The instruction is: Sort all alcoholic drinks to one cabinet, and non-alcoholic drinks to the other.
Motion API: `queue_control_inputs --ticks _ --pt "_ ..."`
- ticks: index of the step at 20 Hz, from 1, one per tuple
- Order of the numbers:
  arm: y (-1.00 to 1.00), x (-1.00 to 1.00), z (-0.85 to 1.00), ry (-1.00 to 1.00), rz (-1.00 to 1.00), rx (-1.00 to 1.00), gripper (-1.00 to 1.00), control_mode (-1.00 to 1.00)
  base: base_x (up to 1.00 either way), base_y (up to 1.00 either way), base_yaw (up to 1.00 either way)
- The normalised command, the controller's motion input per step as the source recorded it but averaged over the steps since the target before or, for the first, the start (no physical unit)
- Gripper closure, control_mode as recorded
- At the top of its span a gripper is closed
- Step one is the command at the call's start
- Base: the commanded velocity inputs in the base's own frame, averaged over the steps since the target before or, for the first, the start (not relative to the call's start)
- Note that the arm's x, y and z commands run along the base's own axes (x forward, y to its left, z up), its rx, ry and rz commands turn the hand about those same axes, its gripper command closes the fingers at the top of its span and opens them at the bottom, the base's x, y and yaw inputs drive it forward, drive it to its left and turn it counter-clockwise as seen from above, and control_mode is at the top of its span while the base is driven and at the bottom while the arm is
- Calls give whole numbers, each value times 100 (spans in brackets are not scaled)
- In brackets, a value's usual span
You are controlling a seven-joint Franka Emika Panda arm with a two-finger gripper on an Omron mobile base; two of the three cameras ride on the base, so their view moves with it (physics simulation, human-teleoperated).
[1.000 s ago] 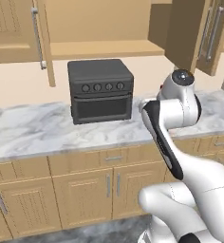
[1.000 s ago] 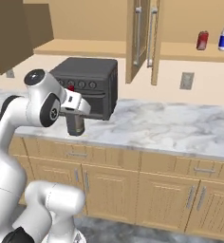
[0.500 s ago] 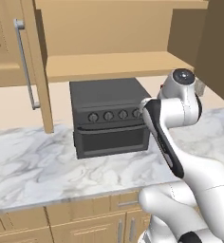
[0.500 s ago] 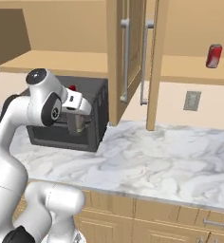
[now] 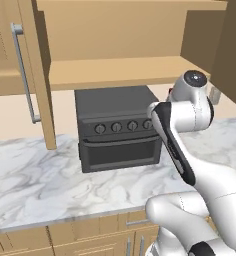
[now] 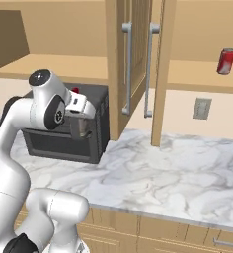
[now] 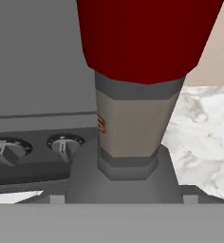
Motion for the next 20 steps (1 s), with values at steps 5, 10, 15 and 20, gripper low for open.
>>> queue_control_inputs --ticks 5,10,15,20 --pt "0 0 76 -20 6 0 100 -100 0 0 0" --pt "12 0 80 -15 1 -1 100 -100 0 0 0" --pt "23 4 45 -10 1 0 100 -100 0 0 0" --pt "23 7 43 -21 3 0 100 -100 0 0 0"
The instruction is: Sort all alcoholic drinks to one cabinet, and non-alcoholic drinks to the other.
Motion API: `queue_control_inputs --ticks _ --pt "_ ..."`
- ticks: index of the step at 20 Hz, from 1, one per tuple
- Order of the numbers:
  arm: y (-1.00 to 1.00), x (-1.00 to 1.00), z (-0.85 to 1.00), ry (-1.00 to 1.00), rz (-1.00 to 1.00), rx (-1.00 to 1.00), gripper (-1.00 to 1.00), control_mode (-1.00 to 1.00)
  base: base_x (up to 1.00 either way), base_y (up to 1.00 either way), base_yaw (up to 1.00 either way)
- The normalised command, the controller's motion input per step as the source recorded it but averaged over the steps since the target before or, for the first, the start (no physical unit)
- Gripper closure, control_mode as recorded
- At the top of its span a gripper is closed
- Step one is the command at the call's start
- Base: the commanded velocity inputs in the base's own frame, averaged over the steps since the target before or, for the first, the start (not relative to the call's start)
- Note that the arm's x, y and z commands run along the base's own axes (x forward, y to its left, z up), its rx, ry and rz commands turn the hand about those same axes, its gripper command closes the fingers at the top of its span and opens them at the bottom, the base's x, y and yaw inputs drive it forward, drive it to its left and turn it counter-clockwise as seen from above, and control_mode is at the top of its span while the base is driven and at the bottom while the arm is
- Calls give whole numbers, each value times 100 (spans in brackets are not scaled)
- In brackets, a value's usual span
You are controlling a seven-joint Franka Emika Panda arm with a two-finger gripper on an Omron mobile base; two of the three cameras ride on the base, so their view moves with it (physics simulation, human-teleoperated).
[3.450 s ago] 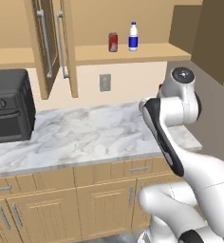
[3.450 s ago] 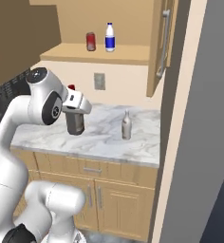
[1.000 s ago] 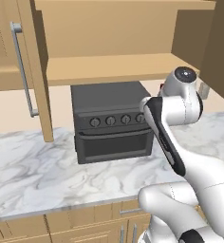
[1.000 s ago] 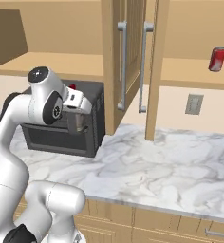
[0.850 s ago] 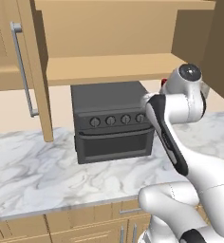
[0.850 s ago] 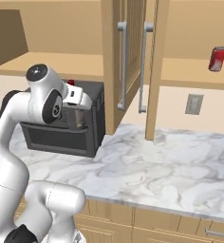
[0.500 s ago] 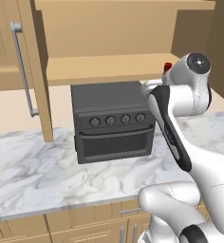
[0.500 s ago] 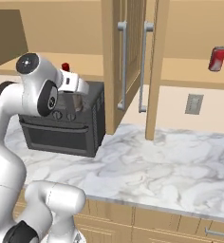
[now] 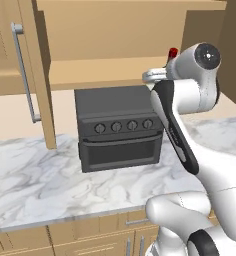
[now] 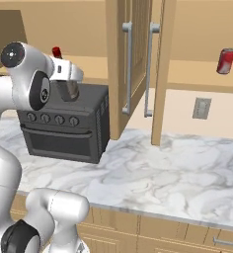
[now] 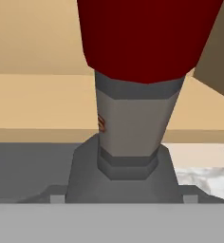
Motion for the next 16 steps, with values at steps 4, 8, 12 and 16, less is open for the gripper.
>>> queue_control_inputs --ticks 4,8,12,16 --pt "26 20 39 -25 2 -3 100 -100 0 0 0" --pt "10 24 19 -28 6 -3 100 -100 0 0 0" --pt "1 26 30 -17 4 0 100 -100 0 0 0" --pt "0 25 56 -4 0 0 100 -100 0 0 0"
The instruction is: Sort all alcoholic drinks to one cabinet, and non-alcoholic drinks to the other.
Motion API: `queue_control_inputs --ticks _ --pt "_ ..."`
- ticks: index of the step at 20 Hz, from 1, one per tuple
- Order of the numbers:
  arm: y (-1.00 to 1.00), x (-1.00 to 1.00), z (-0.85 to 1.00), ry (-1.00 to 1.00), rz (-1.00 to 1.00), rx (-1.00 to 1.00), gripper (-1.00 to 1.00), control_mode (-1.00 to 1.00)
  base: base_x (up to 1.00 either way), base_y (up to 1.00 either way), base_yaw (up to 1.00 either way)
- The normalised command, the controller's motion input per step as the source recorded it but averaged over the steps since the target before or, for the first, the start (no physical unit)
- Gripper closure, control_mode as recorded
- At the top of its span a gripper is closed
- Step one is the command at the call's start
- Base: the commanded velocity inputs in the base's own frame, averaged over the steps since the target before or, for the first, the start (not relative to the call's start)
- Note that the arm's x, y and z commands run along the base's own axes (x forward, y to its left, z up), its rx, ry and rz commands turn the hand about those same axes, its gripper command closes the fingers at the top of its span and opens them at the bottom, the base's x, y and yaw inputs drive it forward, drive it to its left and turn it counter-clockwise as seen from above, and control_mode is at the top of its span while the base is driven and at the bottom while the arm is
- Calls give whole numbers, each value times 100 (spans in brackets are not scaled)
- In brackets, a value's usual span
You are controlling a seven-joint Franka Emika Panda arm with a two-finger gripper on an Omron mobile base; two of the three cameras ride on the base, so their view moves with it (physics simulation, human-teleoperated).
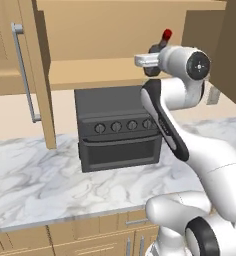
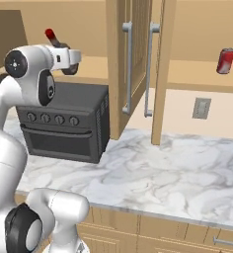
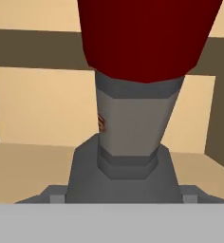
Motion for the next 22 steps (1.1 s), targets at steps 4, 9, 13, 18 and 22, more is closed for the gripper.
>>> queue_control_inputs --ticks 4,9,13,18,22 --pt "0 60 16 3 0 0 100 -100 0 0 0" --pt "0 80 -12 4 1 0 100 -100 0 0 0" --pt "0 74 -20 0 3 0 100 -100 0 0 0" --pt "0 68 -20 0 2 0 100 -100 0 0 0" --pt "0 68 -29 5 1 0 100 -100 0 0 0"
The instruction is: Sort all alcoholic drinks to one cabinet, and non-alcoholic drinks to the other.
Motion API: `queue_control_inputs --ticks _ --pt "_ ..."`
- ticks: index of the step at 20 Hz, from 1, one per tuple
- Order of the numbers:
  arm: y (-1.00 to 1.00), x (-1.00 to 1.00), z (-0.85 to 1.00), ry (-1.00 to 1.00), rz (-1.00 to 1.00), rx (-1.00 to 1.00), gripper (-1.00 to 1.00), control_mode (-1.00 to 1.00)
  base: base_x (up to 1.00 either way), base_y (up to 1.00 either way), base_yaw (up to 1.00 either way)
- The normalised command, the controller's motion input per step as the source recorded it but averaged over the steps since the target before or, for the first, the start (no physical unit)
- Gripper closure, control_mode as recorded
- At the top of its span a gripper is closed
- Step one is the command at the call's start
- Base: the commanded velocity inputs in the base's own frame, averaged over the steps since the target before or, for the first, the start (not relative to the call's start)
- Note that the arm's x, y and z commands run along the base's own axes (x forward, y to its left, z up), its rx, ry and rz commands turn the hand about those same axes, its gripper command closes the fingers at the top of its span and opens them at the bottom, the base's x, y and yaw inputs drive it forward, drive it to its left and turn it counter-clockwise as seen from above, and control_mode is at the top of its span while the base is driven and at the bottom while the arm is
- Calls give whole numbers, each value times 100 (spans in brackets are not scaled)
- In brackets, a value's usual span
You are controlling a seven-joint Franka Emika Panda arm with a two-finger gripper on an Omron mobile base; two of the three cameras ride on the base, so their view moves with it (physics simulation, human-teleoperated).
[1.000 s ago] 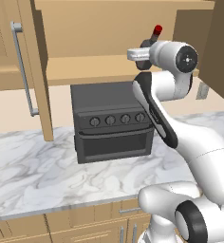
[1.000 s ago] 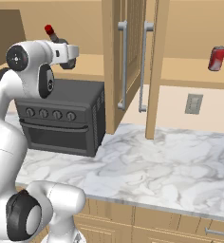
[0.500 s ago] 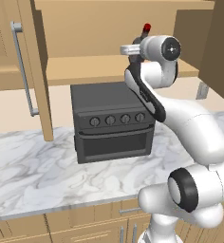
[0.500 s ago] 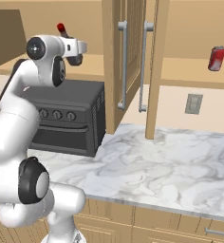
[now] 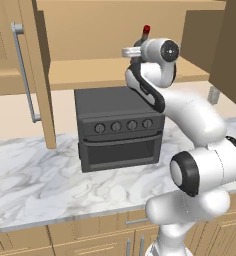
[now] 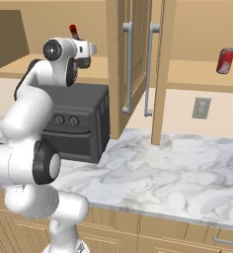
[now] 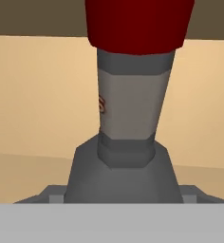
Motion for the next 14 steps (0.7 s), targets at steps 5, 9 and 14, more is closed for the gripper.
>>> queue_control_inputs --ticks 5,9,14 --pt "0 57 -31 8 1 0 100 -100 0 0 0" --pt "0 36 -39 4 2 0 100 -100 0 0 0" --pt "0 21 -44 0 1 0 -100 -100 0 0 0"
